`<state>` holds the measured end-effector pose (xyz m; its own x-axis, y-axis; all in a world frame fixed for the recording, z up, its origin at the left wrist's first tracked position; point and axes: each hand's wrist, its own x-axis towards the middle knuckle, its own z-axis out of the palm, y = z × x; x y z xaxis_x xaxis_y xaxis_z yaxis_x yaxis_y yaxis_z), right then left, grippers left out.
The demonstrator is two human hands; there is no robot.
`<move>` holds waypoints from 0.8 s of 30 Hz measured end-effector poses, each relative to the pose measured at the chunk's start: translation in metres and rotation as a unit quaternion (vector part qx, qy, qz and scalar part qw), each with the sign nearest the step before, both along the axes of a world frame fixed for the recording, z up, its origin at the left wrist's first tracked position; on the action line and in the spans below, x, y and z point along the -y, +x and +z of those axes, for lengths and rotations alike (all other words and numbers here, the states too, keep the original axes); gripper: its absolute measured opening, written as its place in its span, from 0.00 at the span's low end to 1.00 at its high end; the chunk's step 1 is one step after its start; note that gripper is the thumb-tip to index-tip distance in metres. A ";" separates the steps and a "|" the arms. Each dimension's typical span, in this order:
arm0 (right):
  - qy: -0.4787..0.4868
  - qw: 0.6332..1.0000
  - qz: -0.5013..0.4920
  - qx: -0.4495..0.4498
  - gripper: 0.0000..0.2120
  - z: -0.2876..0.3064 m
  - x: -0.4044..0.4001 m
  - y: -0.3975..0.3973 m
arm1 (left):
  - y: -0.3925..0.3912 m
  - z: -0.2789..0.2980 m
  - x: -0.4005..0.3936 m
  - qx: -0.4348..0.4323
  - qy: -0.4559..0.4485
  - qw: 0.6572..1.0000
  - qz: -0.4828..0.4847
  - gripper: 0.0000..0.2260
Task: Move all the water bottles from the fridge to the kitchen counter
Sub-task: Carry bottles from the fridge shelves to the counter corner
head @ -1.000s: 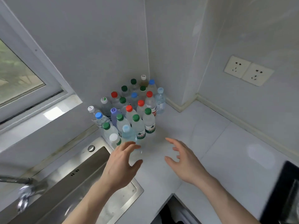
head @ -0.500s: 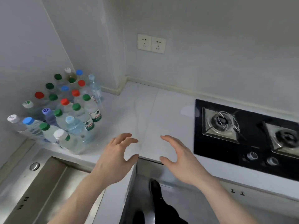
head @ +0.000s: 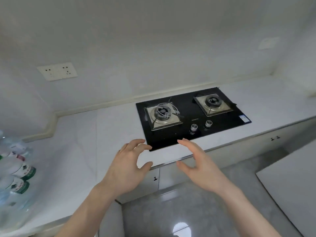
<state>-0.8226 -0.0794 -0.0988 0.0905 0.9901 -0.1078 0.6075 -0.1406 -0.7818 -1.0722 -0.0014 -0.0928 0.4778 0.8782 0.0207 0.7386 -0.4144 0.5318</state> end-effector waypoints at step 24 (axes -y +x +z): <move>0.047 0.937 -0.344 0.039 0.32 0.028 0.279 0.427 | 0.509 0.037 0.125 0.009 0.049 0.943 -0.328 0.20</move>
